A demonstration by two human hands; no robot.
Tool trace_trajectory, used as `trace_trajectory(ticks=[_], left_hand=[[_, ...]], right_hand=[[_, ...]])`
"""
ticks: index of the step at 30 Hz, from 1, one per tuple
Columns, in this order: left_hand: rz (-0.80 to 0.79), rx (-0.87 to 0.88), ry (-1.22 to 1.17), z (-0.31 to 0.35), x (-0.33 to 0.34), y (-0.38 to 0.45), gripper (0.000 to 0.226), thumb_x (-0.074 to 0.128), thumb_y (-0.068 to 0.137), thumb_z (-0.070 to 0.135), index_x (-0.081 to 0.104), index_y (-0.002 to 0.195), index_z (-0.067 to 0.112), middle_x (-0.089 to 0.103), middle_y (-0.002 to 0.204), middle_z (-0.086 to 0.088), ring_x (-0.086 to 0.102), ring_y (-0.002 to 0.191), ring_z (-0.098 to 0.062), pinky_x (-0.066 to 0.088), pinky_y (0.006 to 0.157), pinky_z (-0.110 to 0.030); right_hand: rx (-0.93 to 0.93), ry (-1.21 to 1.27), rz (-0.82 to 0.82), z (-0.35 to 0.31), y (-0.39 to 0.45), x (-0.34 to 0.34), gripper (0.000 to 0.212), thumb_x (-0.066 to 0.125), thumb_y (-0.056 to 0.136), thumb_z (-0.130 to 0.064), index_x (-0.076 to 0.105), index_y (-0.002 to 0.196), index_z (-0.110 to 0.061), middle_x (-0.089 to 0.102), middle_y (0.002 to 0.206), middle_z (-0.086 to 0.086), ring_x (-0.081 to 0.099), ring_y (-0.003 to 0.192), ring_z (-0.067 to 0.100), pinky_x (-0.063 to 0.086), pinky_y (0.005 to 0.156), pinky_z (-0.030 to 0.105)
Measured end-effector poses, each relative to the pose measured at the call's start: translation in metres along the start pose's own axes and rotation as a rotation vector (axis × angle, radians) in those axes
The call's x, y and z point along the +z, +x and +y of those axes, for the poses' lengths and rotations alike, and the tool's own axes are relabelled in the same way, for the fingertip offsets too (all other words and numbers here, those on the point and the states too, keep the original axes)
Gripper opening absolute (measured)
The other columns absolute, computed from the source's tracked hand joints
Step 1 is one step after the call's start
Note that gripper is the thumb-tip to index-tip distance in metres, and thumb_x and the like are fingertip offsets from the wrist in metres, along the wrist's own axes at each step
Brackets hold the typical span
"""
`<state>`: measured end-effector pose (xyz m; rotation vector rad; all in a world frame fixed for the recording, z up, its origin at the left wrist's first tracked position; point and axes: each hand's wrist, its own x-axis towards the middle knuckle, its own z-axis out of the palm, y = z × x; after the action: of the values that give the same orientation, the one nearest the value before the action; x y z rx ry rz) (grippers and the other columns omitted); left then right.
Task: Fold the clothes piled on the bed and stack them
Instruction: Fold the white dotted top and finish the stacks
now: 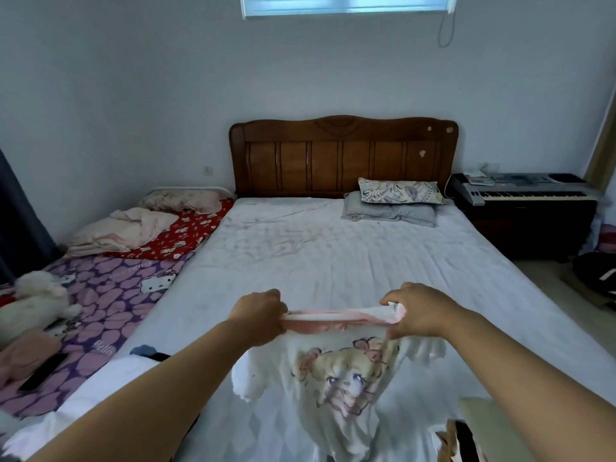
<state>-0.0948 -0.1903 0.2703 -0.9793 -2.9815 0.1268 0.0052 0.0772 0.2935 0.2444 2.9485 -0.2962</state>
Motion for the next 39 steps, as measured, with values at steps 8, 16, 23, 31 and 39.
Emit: trace_trajectory(ticks=[8, 16, 23, 31, 39], left_hand=[[-0.003, -0.192, -1.109, 0.0, -0.006, 0.004, 0.011, 0.05, 0.095, 0.011, 0.061, 0.097, 0.012, 0.057, 0.082, -0.007, 0.052, 0.067, -0.017, 0.04, 0.058, -0.025], [-0.011, -0.021, -0.39, -0.001, -0.028, 0.011, 0.051, 0.064, 0.061, 0.069, 0.059, 0.091, 0.028, 0.065, 0.085, 0.005, 0.06, 0.079, -0.017, 0.049, 0.071, -0.031], [-0.055, -0.208, -0.271, 0.001, -0.007, 0.034, 0.019, 0.058, 0.086, 0.038, 0.064, 0.085, 0.021, 0.055, 0.076, 0.004, 0.053, 0.075, -0.018, 0.038, 0.063, -0.025], [-0.367, -0.066, -1.22, -0.011, 0.015, 0.037, 0.013, 0.059, 0.088, 0.008, 0.069, 0.088, 0.017, 0.067, 0.074, 0.006, 0.061, 0.072, -0.01, 0.049, 0.07, -0.017], [-0.563, 0.097, -0.201, -0.015, 0.074, 0.059, 0.039, 0.071, 0.071, 0.053, 0.064, 0.095, 0.022, 0.066, 0.094, 0.001, 0.061, 0.089, -0.018, 0.044, 0.072, -0.027]], right_hand=[[0.043, 0.753, 0.096, -0.002, -0.001, -0.006, 0.012, 0.058, 0.093, -0.017, 0.054, 0.082, -0.016, 0.049, 0.074, -0.001, 0.043, 0.064, 0.013, 0.027, 0.056, 0.026], [-0.091, 0.62, 0.026, -0.01, -0.002, -0.031, 0.044, 0.084, 0.061, -0.044, 0.061, 0.082, -0.014, 0.061, 0.074, -0.002, 0.053, 0.067, 0.014, 0.035, 0.058, 0.026], [0.056, 0.007, -0.093, -0.021, 0.015, -0.017, 0.029, 0.064, 0.084, -0.034, 0.049, 0.062, -0.023, 0.052, 0.067, -0.002, 0.05, 0.064, 0.018, 0.032, 0.052, 0.027], [0.055, 0.897, -0.16, -0.005, 0.035, 0.012, 0.014, 0.06, 0.084, 0.002, 0.064, 0.094, -0.008, 0.064, 0.083, 0.006, 0.057, 0.08, 0.019, 0.038, 0.073, 0.028], [0.106, 0.222, -0.547, -0.01, 0.061, 0.066, 0.058, 0.08, 0.07, -0.046, 0.054, 0.116, -0.023, 0.063, 0.11, -0.003, 0.059, 0.087, 0.009, 0.048, 0.074, 0.022]])
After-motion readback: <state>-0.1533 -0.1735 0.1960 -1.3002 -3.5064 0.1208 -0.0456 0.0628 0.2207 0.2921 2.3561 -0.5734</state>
